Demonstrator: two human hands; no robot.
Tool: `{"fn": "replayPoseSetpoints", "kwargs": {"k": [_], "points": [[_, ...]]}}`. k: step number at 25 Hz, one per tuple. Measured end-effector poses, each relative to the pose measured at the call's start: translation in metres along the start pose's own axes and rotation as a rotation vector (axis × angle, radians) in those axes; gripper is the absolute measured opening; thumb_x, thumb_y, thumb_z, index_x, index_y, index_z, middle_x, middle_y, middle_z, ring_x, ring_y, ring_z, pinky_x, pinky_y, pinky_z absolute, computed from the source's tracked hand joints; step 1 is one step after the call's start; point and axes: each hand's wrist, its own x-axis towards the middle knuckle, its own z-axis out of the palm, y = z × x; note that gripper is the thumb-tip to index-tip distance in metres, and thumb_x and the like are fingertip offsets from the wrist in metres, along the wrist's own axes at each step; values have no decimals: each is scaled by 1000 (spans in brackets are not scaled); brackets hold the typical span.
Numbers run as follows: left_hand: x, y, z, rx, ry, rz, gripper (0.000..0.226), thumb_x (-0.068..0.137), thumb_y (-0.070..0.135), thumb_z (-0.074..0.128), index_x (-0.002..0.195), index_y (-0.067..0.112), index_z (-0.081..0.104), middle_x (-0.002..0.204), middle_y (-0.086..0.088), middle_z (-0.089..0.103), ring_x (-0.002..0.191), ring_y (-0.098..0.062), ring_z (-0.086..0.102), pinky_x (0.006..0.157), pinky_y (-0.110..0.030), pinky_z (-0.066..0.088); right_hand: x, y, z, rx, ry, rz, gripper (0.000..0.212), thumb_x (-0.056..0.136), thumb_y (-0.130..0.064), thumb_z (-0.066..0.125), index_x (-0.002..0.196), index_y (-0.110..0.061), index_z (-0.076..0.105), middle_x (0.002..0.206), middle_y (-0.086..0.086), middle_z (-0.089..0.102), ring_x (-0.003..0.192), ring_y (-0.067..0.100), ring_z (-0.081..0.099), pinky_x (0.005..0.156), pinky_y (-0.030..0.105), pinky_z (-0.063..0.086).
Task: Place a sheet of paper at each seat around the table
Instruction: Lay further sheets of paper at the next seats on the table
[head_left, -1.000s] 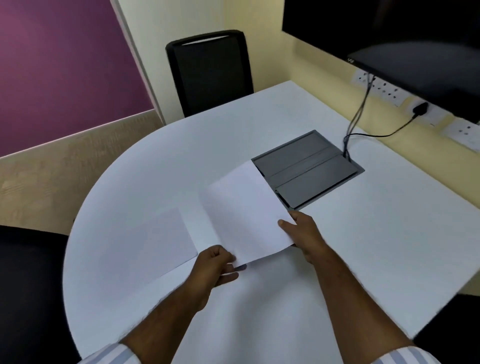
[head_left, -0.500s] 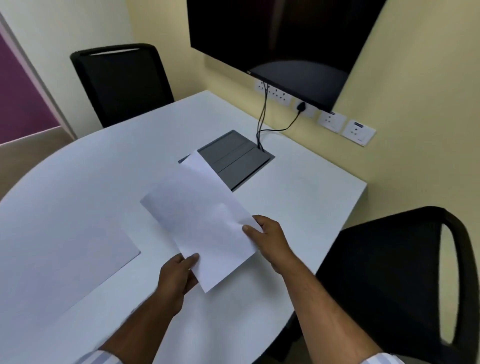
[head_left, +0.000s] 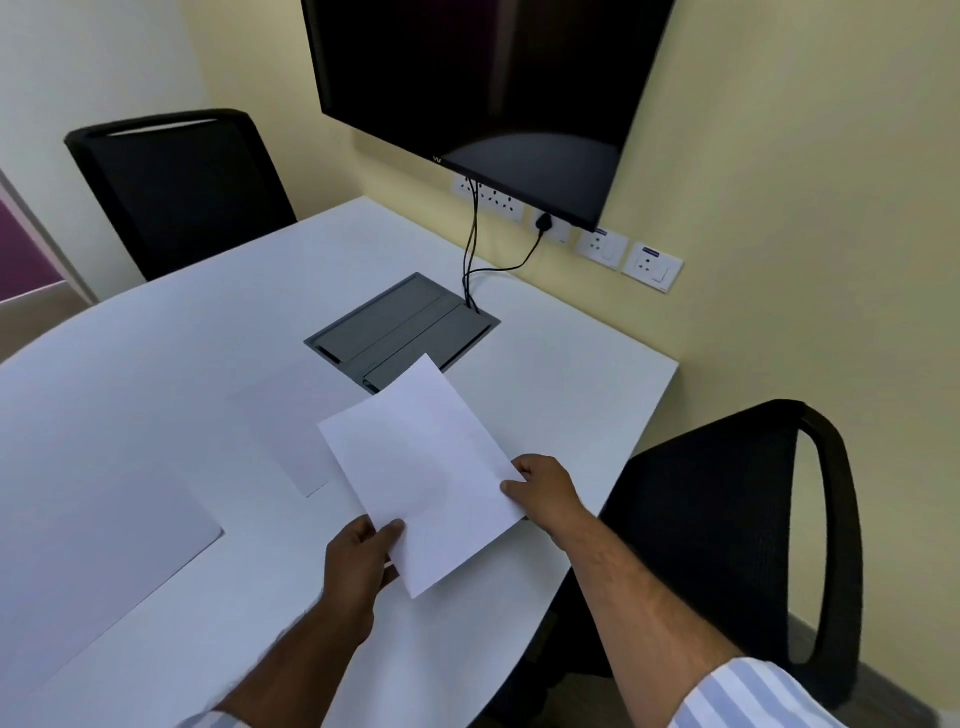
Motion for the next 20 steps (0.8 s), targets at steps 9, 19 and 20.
{"fn": "replayPoseSetpoints", "kwargs": {"k": [9, 19, 20], "points": [[9, -38, 124, 123, 177, 103, 43, 84, 7, 81, 115, 19, 55, 109, -9, 65, 98, -29, 69, 66, -32, 62, 84, 59, -78, 39, -58, 162, 10, 90, -6, 72, 99, -5, 74, 109, 17, 75, 103, 37, 73, 82, 50, 63], [77, -70, 170, 307, 66, 1, 25, 91, 8, 69, 114, 18, 73, 120, -1, 68, 103, -24, 70, 88, -43, 64, 165, 109, -81, -56, -1, 242, 11, 85, -5, 74, 90, -14, 74, 104, 13, 77, 96, 35, 75, 86, 53, 64], [82, -72, 171, 327, 42, -24, 27, 91, 9, 70, 117, 17, 71, 120, -1, 68, 104, -26, 70, 92, -46, 62, 169, 115, -81, -71, 24, 251, 11, 84, -6, 74, 91, -14, 74, 103, 12, 77, 96, 34, 75, 87, 53, 63]]}}
